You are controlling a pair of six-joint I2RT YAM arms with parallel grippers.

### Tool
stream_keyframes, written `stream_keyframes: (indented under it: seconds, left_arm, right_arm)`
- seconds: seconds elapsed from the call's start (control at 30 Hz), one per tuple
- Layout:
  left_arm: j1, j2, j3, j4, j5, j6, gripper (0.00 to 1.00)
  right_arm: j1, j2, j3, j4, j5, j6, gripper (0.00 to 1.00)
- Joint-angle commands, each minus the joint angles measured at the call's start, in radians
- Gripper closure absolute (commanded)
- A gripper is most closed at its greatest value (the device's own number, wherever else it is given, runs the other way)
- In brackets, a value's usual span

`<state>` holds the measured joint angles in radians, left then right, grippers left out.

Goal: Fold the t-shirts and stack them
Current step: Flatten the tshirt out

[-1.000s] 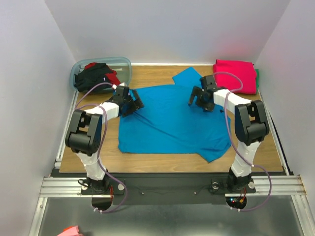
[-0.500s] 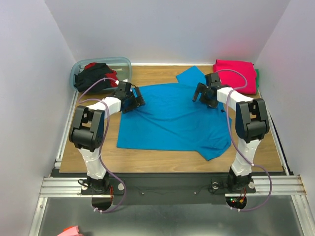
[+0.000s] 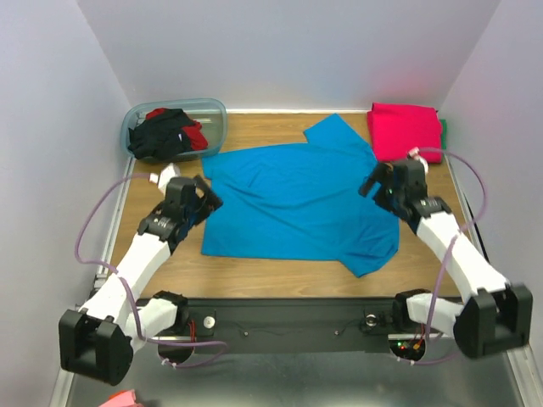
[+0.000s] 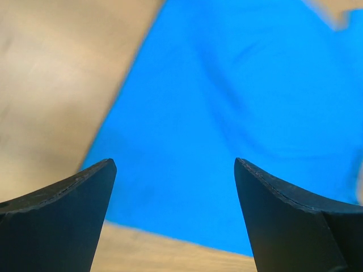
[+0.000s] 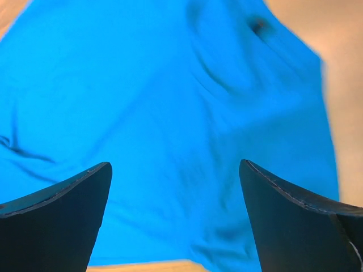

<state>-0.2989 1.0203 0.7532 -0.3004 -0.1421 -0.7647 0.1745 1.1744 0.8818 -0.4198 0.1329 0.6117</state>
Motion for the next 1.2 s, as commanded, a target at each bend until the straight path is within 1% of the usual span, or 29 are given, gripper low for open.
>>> stream_keyframes:
  seconds: [0.0, 0.03, 0.07, 0.13, 0.17, 0.27, 0.3, 0.37, 0.43, 0.47, 0.5, 0.53, 0.57, 0.6, 0.63, 0.67, 0.73, 0.8, 0.83, 0.87, 0.93, 0.97, 1.07, 1.1, 1.17]
  left_arm:
    - [0.004, -0.034, -0.152, -0.170, -0.076, -0.159, 0.02]
    - [0.006, -0.043, -0.196, -0.181, -0.083, -0.204, 0.02]
    - [0.006, -0.045, -0.215, -0.184, -0.082, -0.223, 0.03]
    - [0.006, -0.037, -0.262, -0.139, -0.042, -0.237, 0.07]
    - [0.006, -0.034, -0.271, -0.132, -0.034, -0.251, 0.10]
    - [0.007, -0.011, -0.304, -0.098, -0.013, -0.262, 0.16]
    - [0.006, -0.005, -0.308, -0.092, -0.010, -0.266, 0.20]
    - [0.006, 0.020, -0.327, -0.054, 0.012, -0.265, 0.23]
    - [0.006, 0.038, -0.322, -0.051, 0.009, -0.269, 0.32]
    - [0.006, 0.052, -0.318, -0.052, 0.000, -0.268, 0.34]
    - [0.006, 0.058, -0.308, -0.054, -0.013, -0.266, 0.43]
    - [0.006, 0.064, -0.305, -0.054, -0.013, -0.265, 0.50]
    - [0.006, 0.073, -0.304, -0.049, -0.011, -0.260, 0.72]
    - [0.006, 0.075, -0.304, -0.045, -0.007, -0.254, 0.95]
    - [0.006, 0.075, -0.305, -0.030, 0.016, -0.245, 1.00]
    - [0.006, 0.060, -0.307, -0.025, 0.022, -0.226, 1.00]
    - [0.006, 0.023, -0.318, -0.045, 0.024, -0.229, 1.00]
    - [0.006, -0.057, -0.316, -0.089, -0.002, -0.260, 1.00]
    - [0.007, -0.084, -0.313, -0.148, -0.043, -0.274, 1.00]
    - [0.007, -0.141, -0.311, -0.170, -0.063, -0.289, 1.00]
    - [0.007, -0.193, -0.325, -0.192, -0.054, -0.332, 1.00]
    - [0.007, -0.234, -0.330, -0.200, -0.054, -0.362, 1.00]
    - [0.007, -0.287, -0.341, -0.207, -0.056, -0.370, 1.00]
    - [0.006, -0.295, -0.344, -0.207, -0.050, -0.377, 1.00]
    - [0.006, -0.316, -0.347, -0.210, -0.048, -0.378, 1.00]
  right_arm:
    - [-0.012, -0.168, -0.150, -0.030, 0.103, 0.181, 0.00]
    - [-0.013, -0.206, -0.185, -0.033, 0.094, 0.183, 0.00]
    - [-0.013, -0.279, -0.194, -0.042, 0.088, 0.186, 0.00]
    - [-0.015, -0.361, -0.219, -0.063, 0.096, 0.197, 0.00]
    - [-0.013, -0.381, -0.224, -0.076, 0.106, 0.215, 0.00]
    - [-0.015, -0.415, -0.230, -0.111, 0.161, 0.221, 0.00]
    - [-0.013, -0.421, -0.227, -0.123, 0.174, 0.223, 0.00]
    - [-0.013, -0.417, -0.221, -0.154, 0.201, 0.230, 0.00]
    - [-0.013, -0.401, -0.218, -0.166, 0.217, 0.247, 0.00]
    - [-0.013, -0.397, -0.216, -0.177, 0.217, 0.250, 0.00]
    - [-0.013, -0.380, -0.213, -0.183, 0.209, 0.255, 0.00]
    - [-0.013, -0.374, -0.211, -0.189, 0.206, 0.255, 0.00]
    - [-0.013, -0.368, -0.210, -0.206, 0.205, 0.257, 0.00]
    - [-0.013, -0.363, -0.210, -0.220, 0.206, 0.260, 0.00]
    - [-0.013, -0.360, -0.208, -0.235, 0.221, 0.269, 0.00]
    - [-0.016, -0.358, -0.201, -0.287, 0.235, 0.287, 0.00]
    - [-0.017, -0.367, -0.201, -0.326, 0.243, 0.332, 0.00]
    - [-0.018, -0.387, -0.208, -0.373, 0.217, 0.358, 0.00]
    - [-0.017, -0.394, -0.214, -0.388, 0.176, 0.368, 0.00]
    - [-0.018, -0.397, -0.228, -0.422, 0.157, 0.381, 0.00]
    - [-0.018, -0.398, -0.244, -0.454, 0.131, 0.430, 0.03]
    - [-0.017, -0.400, -0.254, -0.491, 0.131, 0.469, 0.07]
    - [-0.017, -0.407, -0.247, -0.552, 0.177, 0.494, 0.10]
    - [-0.017, -0.416, -0.244, -0.563, 0.191, 0.506, 0.13]
    - [-0.017, -0.421, -0.256, -0.573, 0.185, 0.516, 0.16]
